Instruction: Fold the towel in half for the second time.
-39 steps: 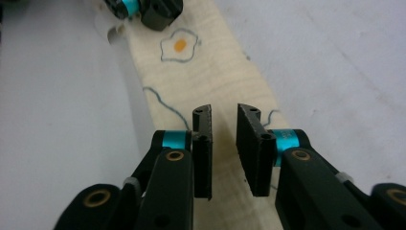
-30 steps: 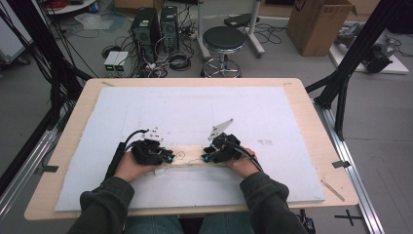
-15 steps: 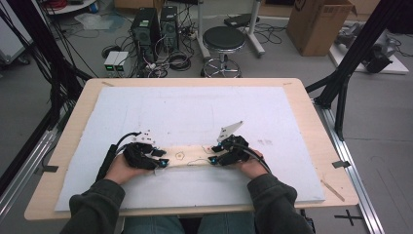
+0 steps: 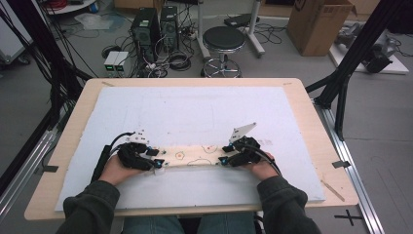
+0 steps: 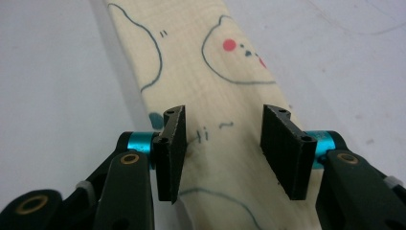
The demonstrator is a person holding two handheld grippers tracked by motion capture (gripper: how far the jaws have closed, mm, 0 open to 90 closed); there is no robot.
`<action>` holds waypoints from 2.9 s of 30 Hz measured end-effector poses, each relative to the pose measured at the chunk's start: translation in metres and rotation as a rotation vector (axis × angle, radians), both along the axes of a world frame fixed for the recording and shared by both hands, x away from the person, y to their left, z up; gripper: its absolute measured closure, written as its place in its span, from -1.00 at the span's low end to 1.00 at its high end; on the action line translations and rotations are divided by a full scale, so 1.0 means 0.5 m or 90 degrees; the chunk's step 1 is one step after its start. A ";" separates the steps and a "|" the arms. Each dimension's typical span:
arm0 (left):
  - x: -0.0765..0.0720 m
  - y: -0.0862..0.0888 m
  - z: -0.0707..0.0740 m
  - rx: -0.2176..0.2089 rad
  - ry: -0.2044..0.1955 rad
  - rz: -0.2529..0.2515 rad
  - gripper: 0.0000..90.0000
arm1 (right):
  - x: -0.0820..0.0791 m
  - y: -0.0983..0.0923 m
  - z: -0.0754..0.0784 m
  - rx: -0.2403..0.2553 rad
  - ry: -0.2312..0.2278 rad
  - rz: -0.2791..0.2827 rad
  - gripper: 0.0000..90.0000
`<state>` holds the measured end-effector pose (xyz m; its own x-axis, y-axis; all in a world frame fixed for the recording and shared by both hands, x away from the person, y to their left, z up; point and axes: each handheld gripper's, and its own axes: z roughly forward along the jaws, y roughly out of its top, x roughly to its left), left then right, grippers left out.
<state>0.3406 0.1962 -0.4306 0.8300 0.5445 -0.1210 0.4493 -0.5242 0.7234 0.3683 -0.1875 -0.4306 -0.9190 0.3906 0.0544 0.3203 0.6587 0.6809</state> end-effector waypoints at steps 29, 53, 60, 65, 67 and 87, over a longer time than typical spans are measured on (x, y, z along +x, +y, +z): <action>-0.013 0.021 0.029 -0.055 -0.030 0.028 0.02 | -0.016 -0.073 0.024 0.066 -0.023 -0.052 -0.05; 0.055 0.028 -0.003 -0.032 0.042 0.115 0.35 | 0.060 -0.090 -0.002 0.068 0.095 -0.131 0.27; 0.053 0.025 -0.004 -0.023 0.041 0.096 0.69 | 0.060 -0.082 -0.008 0.055 0.109 -0.113 0.52; 0.051 0.024 -0.002 -0.023 0.035 0.090 0.81 | 0.059 -0.082 -0.006 0.057 0.112 -0.106 0.72; 0.050 0.024 0.000 -0.025 0.034 0.092 0.82 | 0.059 -0.082 -0.005 0.055 0.107 -0.104 0.73; 0.070 0.029 0.020 -0.067 -0.012 0.146 0.84 | 0.078 -0.078 0.027 0.049 0.056 -0.135 0.76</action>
